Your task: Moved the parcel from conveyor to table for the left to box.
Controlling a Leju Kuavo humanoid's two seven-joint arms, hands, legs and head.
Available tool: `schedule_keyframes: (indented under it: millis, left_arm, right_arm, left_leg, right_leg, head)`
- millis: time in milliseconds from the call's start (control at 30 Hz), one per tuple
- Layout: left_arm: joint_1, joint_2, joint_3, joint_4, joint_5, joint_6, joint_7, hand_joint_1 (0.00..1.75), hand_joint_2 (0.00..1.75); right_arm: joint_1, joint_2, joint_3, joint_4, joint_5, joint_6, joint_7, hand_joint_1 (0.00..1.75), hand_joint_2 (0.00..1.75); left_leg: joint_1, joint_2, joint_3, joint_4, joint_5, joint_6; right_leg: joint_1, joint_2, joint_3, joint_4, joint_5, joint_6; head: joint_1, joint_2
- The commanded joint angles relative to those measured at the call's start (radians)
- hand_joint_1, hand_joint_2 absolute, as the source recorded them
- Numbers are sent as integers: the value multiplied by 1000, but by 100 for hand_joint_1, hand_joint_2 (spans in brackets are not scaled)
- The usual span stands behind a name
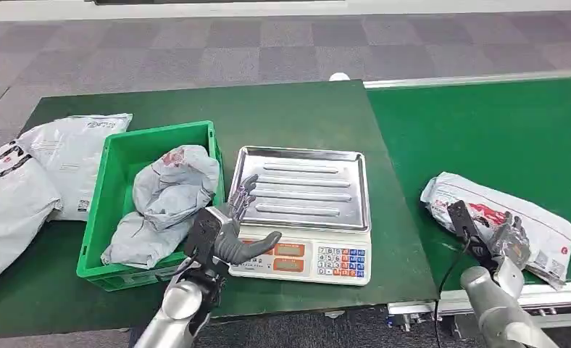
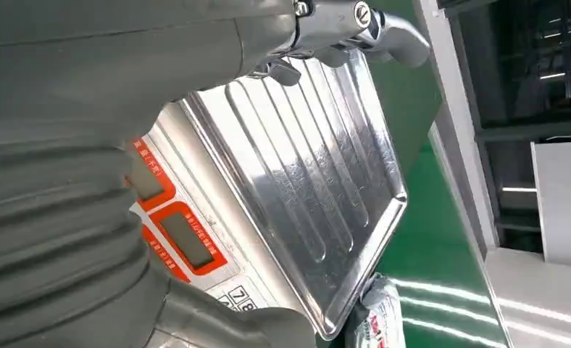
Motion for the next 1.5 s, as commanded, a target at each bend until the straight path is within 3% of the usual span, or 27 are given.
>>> schedule_keyframes:
  millis: [33, 1000, 1500]
  left_arm:
    - [-29, 41, -48, 21, -2, 2, 4, 0, 175]
    - [-33, 46, -68, 12, -5, -27, 17, 0, 175]
    - [54, 121, -45, -74, 93, 32, 5, 0, 175]
  right_arm:
    - [-43, 15, 11, 57, -3, 7, 3, 0, 175]
    - [21, -13, -34, 9, 29, 0, -2, 0, 175]
    - [-95, 71, 39, 101, 86, 87, 54, 0, 175]
  left_leg:
    - [0, 4, 2, -2, 0, 1]
    - [0, 2, 1, -1, 0, 1]
    - [0, 9, 3, -3, 0, 1]
  right_leg:
    - [1, 2, 1, -2, 1, -2]
    - [0, 1, 1, -1, 0, -2]
    - [1, 8, 0, -2, 2, -3]
  head:
    - [0, 0]
    - [0, 0]
    - [0, 0]
